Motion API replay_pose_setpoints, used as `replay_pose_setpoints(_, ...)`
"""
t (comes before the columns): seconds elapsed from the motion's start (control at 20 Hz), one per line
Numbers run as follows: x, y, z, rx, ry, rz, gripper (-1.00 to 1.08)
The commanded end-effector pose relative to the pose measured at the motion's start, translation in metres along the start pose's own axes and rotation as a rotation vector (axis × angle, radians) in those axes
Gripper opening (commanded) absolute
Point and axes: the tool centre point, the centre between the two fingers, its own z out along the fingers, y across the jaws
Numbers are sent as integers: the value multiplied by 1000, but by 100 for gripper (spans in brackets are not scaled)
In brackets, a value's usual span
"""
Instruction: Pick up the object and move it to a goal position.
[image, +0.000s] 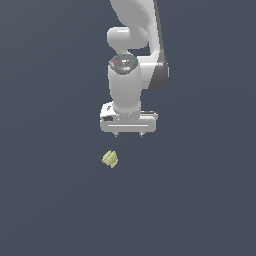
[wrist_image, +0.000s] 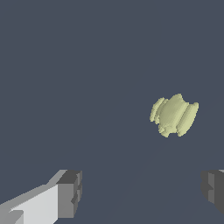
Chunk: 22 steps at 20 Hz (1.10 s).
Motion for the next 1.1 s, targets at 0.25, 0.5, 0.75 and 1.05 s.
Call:
replay_pose_setpoints(0.25,4,7,8,2,-3,130,100)
replay_pose_setpoints(0.5,9,15,16,2,-6,264,100)
replay_pose_setpoints(0.75,14,24,25,0,-9,417,100)
replay_pose_setpoints(1.05,19,36,36,-4,-11,601,100)
